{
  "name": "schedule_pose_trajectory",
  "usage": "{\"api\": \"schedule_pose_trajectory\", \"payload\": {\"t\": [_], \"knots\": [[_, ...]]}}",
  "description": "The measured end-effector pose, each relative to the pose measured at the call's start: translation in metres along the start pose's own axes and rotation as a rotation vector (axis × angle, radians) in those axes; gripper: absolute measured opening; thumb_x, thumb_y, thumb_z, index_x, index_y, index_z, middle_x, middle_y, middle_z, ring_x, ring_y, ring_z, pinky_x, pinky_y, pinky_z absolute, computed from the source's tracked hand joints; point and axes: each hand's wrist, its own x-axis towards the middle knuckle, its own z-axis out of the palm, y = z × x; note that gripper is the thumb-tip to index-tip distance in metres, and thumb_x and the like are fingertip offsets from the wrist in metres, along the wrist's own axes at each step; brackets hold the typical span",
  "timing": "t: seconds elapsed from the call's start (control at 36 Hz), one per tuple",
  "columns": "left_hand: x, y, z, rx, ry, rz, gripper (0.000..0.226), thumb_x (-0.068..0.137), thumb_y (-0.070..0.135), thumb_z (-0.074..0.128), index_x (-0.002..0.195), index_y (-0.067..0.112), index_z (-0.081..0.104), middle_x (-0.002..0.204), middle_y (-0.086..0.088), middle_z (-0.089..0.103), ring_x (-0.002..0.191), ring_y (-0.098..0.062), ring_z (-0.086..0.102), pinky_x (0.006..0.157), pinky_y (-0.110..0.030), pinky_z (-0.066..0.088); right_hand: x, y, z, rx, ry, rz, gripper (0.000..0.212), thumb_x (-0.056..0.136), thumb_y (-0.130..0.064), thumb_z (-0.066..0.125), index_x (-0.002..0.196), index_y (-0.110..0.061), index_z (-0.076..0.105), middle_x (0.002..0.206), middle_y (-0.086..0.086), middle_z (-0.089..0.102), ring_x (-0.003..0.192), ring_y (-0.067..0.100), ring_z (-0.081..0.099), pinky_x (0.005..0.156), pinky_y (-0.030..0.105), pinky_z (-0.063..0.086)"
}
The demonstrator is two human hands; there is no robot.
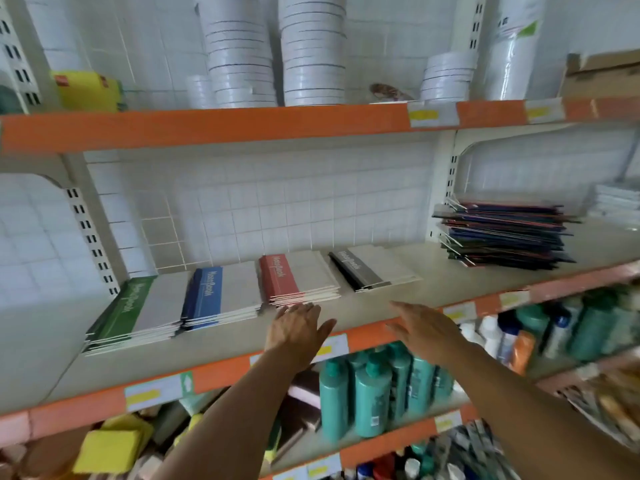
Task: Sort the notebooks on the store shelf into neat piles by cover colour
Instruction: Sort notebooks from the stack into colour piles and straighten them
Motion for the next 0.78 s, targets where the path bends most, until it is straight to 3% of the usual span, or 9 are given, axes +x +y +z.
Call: {"api": "schedule_pose_trajectory", "payload": {"t": [0.14,0.53,0.78], "knots": [[0.009,0.067,-0.002,0.002,-0.011,0.033,0.05,0.099,0.053,0.025,0.131,0.023,0.049,0.139,0.005,0.049,0.13,-0.015,0.042,0.106,-0.03,0.026,-0.028,0.06,-0.017,-0.036,0.002,0.0,0.055,0.1,-0.047,0.036,0.149,-0.023,0.027,0.15,0.004,0.039,0.133,0.024,0.04,0.102,0.034,0.037],[0.067,0.204,-0.001,-0.012,0.001,0.143,0.05,0.1,0.052,0.025,0.134,0.024,0.048,0.142,0.005,0.047,0.132,-0.014,0.039,0.109,-0.03,0.025,-0.058,0.202,-0.053,-0.06,0.083,0.131,0.052,0.099,-0.048,0.037,0.144,-0.022,0.037,0.135,0.005,0.054,0.122,0.023,0.051,0.094,0.033,0.043],[0.141,0.264,-0.003,-0.047,0.042,0.208,0.052,0.1,0.052,0.023,0.135,0.021,0.047,0.142,0.003,0.047,0.132,-0.016,0.039,0.109,-0.032,0.025,-0.03,0.277,-0.082,-0.138,0.141,0.205,0.051,0.1,-0.043,0.037,0.147,-0.022,0.033,0.143,0.003,0.047,0.128,0.021,0.045,0.102,0.031,0.038]]}}
